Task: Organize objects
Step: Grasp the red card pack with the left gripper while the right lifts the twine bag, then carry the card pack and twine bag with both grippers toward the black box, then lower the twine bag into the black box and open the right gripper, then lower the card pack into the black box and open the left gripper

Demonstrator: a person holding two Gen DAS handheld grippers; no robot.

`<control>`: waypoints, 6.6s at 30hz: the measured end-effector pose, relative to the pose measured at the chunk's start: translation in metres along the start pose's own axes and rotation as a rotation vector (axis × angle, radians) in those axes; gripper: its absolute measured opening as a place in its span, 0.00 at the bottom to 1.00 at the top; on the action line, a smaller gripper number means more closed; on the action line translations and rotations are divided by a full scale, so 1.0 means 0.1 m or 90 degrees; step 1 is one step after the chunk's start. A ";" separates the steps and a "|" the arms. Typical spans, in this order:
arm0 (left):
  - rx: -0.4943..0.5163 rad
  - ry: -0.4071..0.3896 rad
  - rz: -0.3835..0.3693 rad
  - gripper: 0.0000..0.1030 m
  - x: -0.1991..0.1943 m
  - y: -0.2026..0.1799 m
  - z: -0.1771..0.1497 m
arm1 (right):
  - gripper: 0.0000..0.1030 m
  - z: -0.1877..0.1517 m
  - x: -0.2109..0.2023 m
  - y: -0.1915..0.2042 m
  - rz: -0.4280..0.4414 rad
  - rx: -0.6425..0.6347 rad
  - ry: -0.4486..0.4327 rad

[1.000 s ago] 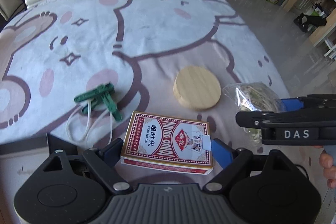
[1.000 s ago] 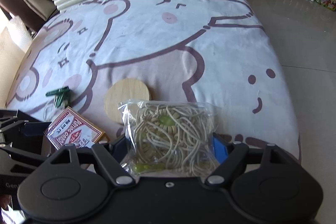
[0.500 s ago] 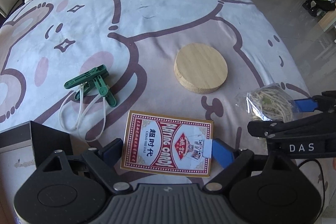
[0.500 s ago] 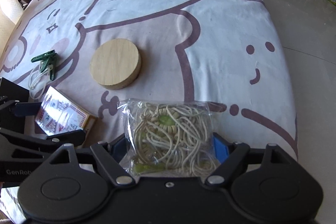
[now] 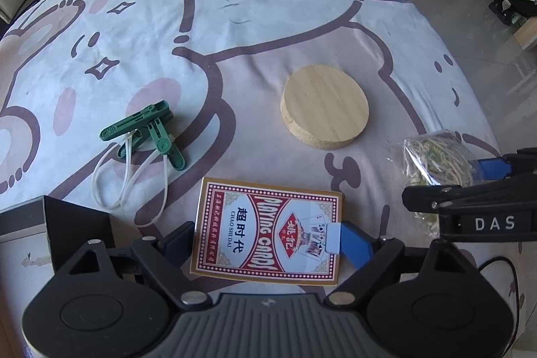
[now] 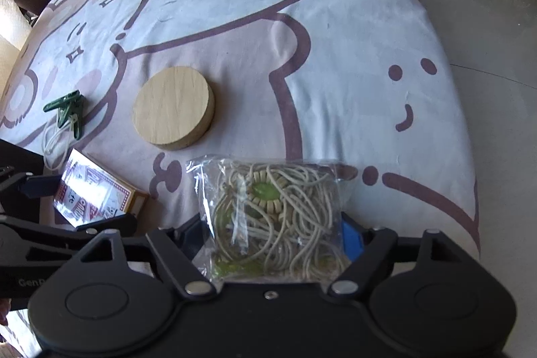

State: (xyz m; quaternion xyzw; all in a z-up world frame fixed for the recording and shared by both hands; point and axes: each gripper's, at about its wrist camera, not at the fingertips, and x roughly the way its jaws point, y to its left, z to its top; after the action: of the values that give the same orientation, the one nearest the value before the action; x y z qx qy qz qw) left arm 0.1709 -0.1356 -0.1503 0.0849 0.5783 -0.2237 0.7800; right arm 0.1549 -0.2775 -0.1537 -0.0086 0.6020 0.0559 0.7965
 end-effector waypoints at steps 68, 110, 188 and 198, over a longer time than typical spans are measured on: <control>-0.188 -0.260 0.098 0.87 -2.03 1.12 -0.81 | 0.74 -0.36 -1.41 0.96 0.041 0.039 -0.203; -0.359 -0.323 0.143 0.87 -2.37 2.54 -1.44 | 0.74 -0.19 -0.62 3.12 0.215 -0.057 -0.088; -0.217 -0.046 0.013 0.59 -0.78 1.75 -0.49 | 0.45 0.22 -0.77 1.71 0.238 0.056 -0.107; -0.241 -0.067 0.011 0.59 -0.69 1.74 -0.42 | 0.45 0.22 -0.76 1.64 0.237 0.057 -0.106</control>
State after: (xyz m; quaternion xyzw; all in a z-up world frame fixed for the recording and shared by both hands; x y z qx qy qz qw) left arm 0.1964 0.0525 -0.1209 -0.0702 0.5679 -0.1084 0.8129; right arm 0.1397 -0.1185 -0.0659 0.1426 0.5274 0.1759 0.8189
